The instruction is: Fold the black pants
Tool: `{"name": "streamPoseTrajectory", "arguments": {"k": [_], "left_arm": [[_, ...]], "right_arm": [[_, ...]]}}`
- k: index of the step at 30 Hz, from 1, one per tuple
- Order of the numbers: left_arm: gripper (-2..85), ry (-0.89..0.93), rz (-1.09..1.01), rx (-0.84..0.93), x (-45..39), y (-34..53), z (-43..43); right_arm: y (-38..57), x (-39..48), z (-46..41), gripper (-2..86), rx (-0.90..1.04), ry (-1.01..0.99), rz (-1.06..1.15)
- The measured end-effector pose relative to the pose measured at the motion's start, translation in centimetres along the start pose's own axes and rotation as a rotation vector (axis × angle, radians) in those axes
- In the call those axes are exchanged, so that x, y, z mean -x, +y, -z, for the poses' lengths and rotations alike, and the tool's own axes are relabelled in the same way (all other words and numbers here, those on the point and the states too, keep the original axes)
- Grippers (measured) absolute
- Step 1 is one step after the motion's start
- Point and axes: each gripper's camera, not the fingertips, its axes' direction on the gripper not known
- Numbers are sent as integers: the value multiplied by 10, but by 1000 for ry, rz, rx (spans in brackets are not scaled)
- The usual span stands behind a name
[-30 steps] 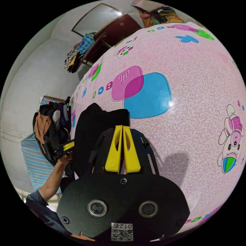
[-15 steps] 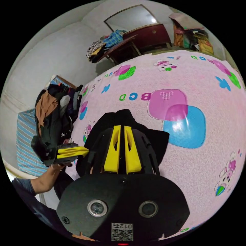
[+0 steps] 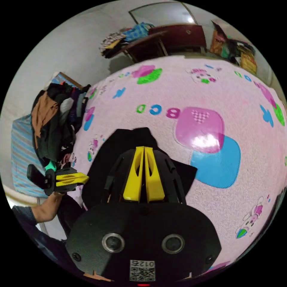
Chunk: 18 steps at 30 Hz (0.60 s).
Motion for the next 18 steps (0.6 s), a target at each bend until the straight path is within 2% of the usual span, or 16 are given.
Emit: {"name": "streamPoseTrajectory", "arguments": {"k": [4, 6, 8, 10, 11, 18], "left_arm": [[-1, 35, -63, 48, -15, 2, -2], [-1, 35, -69, 95, -14, 5, -15], [-1, 70, -45, 88, 1, 10, -22], [-1, 71, -45, 102, 9, 12, -27], [-1, 64, -49, 97, 12, 13, -28], [0, 125, -17, 20, 35, 21, -28]], "right_arm": [[-3, 33, -18, -9, 48, -134, 137], [-2, 39, -38, -9, 151, -73, 149], [1, 34, -45, -9, 142, -40, 104], [3, 24, -55, -9, 212, 148, 46], [5, 23, -57, -9, 233, 146, 65], [52, 9, 6, -6, 48, -76, -24]]}}
